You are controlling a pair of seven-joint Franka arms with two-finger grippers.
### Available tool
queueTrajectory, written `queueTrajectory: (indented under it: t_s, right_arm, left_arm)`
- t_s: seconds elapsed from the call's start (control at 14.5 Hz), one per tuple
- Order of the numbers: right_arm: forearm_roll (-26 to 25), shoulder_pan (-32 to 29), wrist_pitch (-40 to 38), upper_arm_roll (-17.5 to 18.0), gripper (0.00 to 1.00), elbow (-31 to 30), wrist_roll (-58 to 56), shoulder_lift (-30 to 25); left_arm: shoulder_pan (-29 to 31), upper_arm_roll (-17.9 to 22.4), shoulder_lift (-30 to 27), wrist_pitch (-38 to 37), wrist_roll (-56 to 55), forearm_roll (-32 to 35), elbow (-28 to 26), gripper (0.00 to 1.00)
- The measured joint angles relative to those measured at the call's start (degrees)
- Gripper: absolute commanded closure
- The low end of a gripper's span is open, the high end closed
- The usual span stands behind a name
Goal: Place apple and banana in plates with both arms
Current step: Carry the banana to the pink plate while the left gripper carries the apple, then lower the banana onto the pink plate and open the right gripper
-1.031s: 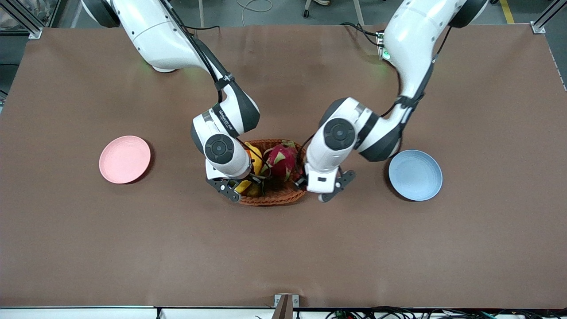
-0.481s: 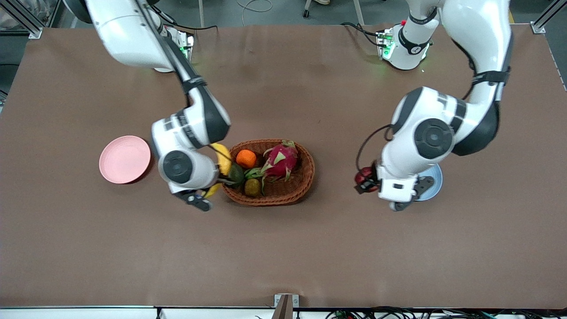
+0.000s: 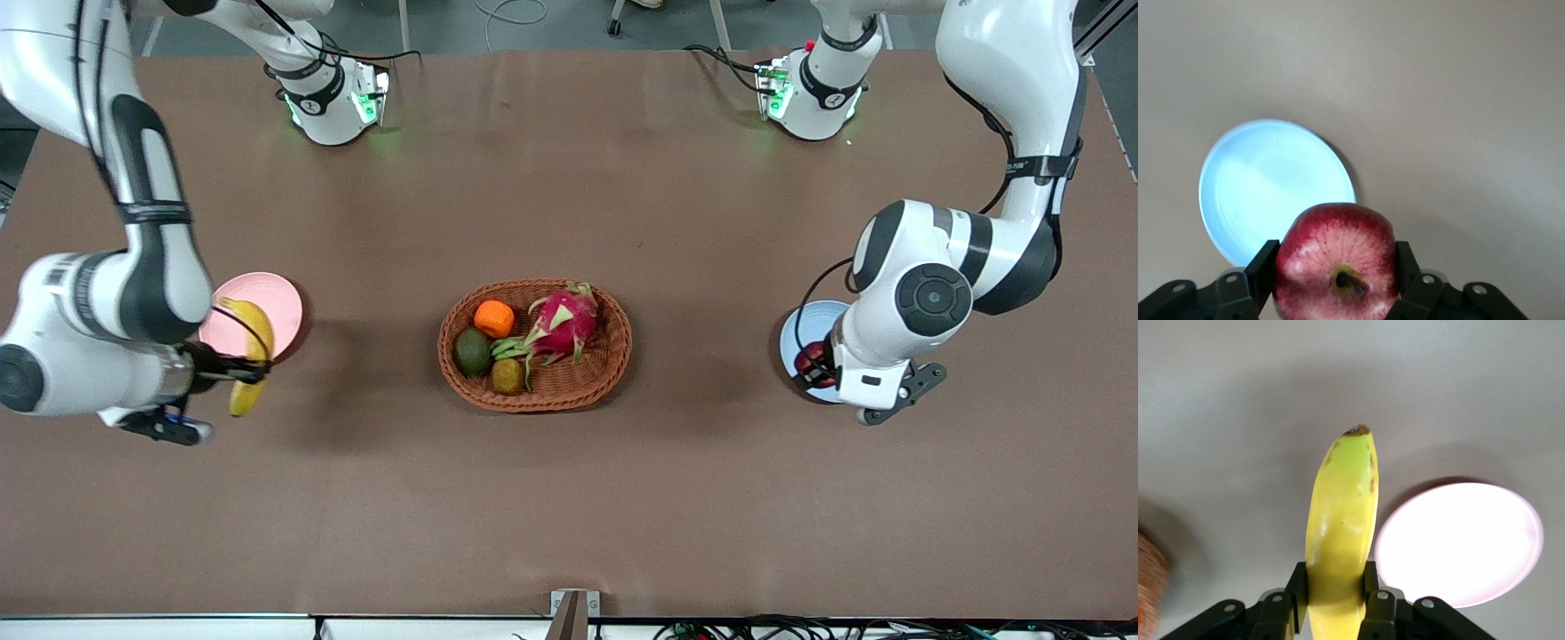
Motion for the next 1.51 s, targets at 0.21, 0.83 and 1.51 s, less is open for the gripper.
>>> queueTrajectory:
  t_s: [0.21, 0.83, 1.51]
  right_arm:
    - [-2.7, -2.3, 8.6, 0.1, 0.76, -11.9, -6.8, -6.7]
    - [-5.0, -4.0, 29.6, 0.5, 0.75, -34.0, -10.5, -13.7]
    - [-5.1, -5.8, 34.5, 0.6, 0.57, -38.1, -11.1, -12.6]
  left_arm:
    - [3.6, -0.1, -1.3, 10.1, 0.0, 0.9, -8.7, 0.70]
    - [5.4, -0.1, -8.7, 24.2, 0.0, 1.0, -24.4, 0.68]
    - [8.7, 0.0, -8.1, 31.4, -0.1, 7.3, -29.2, 0.60]
